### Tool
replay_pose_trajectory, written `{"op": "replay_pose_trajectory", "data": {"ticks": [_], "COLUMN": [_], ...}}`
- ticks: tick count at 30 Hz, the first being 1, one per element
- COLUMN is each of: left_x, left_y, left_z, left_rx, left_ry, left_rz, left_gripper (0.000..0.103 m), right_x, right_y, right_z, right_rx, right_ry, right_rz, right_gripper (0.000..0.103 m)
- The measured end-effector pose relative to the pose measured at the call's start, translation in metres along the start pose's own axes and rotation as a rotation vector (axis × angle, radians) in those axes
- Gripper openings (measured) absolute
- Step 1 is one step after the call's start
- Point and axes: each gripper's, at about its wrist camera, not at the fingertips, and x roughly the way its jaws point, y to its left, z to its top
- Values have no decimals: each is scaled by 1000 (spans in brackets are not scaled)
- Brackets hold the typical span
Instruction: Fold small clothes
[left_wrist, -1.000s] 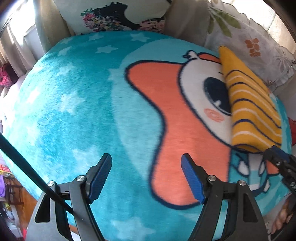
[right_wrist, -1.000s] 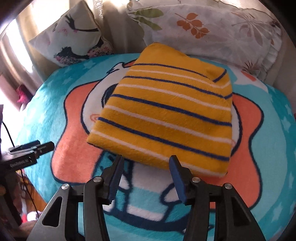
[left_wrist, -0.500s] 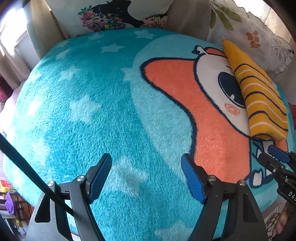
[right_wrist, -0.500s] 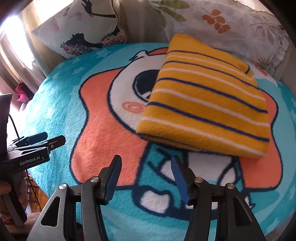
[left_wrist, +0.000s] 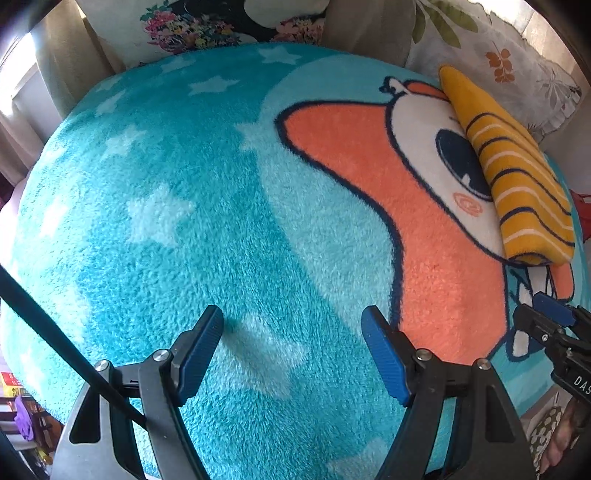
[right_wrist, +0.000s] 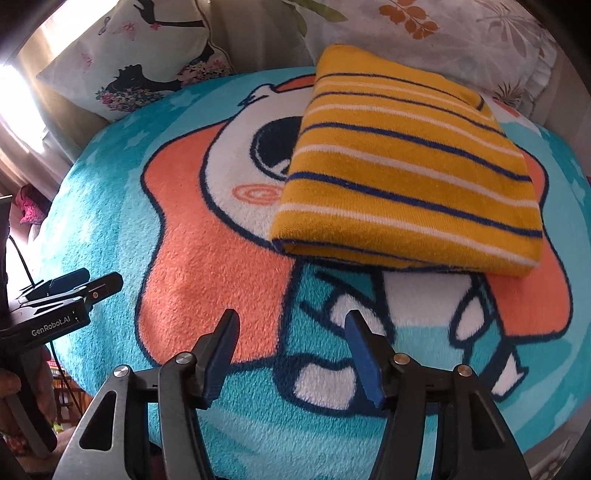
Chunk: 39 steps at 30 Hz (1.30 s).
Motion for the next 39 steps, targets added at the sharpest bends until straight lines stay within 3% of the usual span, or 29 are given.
{"op": "replay_pose_trajectory", "data": {"ticks": [14, 27, 32, 35, 36, 38, 39], "left_x": [15, 18, -6, -25, -29, -34, -35], "left_y": [-22, -31, -28, -43, -50, -72, -84], "left_z": [-4, 4, 12, 20, 23, 34, 39], "left_rx": [60, 38, 1, 0, 3, 33, 45], "left_ry": [2, 13, -47, -105, -112, -120, -119], "left_rz": [39, 40, -40, -91, -107, -127, -138], "left_gripper": [101, 103, 69, 62, 62, 62, 62], "right_x": [5, -7, -60, -76, -75, -68, -64], "right_y": [-12, -24, -50, -77, -86, -104, -112], "right_z": [-5, -8, 5, 21, 27, 41, 46], "right_rx": [43, 24, -27, -35, -32, -21, -10], "right_ry": [24, 1, -125, -206, -214, -216, -215], "right_rz": [-12, -20, 19, -30, -49, -68, -66], "right_gripper": [66, 66, 66, 65, 62, 35, 34]}}
